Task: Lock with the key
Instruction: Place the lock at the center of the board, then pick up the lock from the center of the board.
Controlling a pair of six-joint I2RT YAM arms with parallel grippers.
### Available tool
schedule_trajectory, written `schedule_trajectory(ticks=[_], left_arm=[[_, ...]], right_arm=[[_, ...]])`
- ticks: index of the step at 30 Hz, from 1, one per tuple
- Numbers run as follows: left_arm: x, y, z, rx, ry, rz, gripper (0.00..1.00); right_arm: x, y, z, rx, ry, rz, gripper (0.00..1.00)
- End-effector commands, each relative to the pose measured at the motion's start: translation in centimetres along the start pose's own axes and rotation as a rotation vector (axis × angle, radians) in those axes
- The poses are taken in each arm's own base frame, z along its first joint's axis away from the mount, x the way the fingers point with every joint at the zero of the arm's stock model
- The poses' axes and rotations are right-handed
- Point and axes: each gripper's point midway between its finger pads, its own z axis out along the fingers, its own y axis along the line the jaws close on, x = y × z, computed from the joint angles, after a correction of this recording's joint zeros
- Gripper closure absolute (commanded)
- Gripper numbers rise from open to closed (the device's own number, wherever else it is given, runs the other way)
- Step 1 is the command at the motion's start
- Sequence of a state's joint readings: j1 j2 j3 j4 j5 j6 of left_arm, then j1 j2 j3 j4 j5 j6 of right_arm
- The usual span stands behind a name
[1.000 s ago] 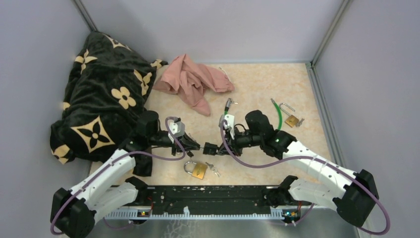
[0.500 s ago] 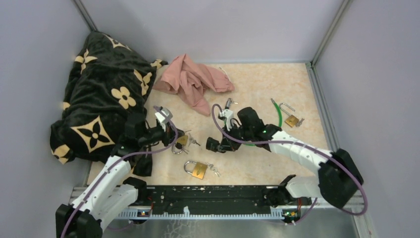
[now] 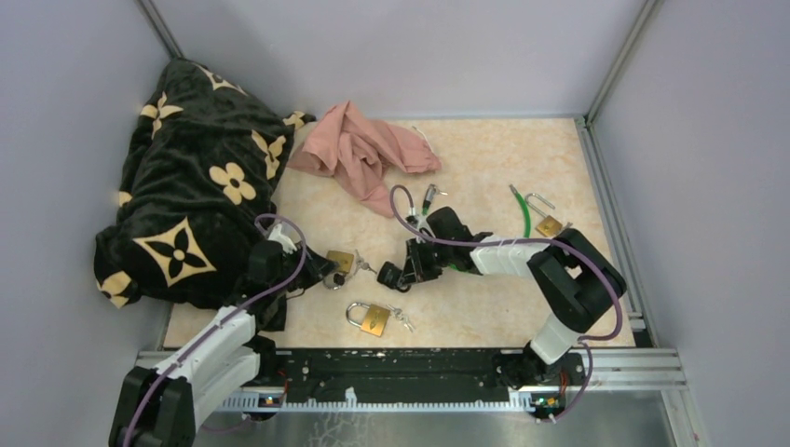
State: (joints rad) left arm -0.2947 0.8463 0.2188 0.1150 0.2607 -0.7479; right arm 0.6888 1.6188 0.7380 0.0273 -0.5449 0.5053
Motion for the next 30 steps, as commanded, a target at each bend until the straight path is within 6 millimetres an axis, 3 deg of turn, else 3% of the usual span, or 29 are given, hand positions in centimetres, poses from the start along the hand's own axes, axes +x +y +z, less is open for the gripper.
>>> schedule_trajectory(ticks=[1, 6, 8, 12, 14, 18, 23, 27, 30], left_arm=[[-1.4, 0.5, 0.2, -0.021, -0.095, -0.082, 0.57], [-2.6, 0.4, -0.2, -0.027, -0.152, -0.022, 0.24], [-3.6, -0.2, -0.4, -0.01, -0.189, 0.013, 0.05], [-6.2, -2.1, -1.2, 0.048, -0.295, 0.084, 0.01], [-7.3, -3.1, -1.9, 0.083, -0.349, 0.116, 0.01], [-8.7, -4.6, -3.1, 0.129, -0.417, 0.148, 0.01], [-9.8, -5.2, -4.4, 0.134, -0.481, 0.145, 0.01], [-10.4, -6.5, -5.4, 0.185, -0.516, 0.168, 0.01], [-10.5, -6.7, -5.6, 0.196, -0.527, 0.183, 0.01]], right_arm=[[-2.9, -0.2, -0.4, 0.047, -0.075, -0.026, 0.78], [-4.4, -1.3, -3.9, 0.245, -0.083, -0.103, 0.49], [-5.9, -1.7, -6.2, 0.346, -0.116, -0.15, 0.43], [-9.2, -4.9, -13.4, 0.633, -0.239, -0.159, 0.25], [-10.4, -7.8, -18.2, 0.79, -0.323, -0.088, 0.03], [-10.7, -14.3, -26.0, 0.916, -0.487, 0.148, 0.02], [-8.4, -22.7, -31.5, 1.067, -0.593, 0.4, 0.03], [-7.6, -26.8, -30.8, 1.07, -0.528, 0.528, 0.27], [-7.4, -28.5, -29.4, 1.065, -0.487, 0.584, 0.31]])
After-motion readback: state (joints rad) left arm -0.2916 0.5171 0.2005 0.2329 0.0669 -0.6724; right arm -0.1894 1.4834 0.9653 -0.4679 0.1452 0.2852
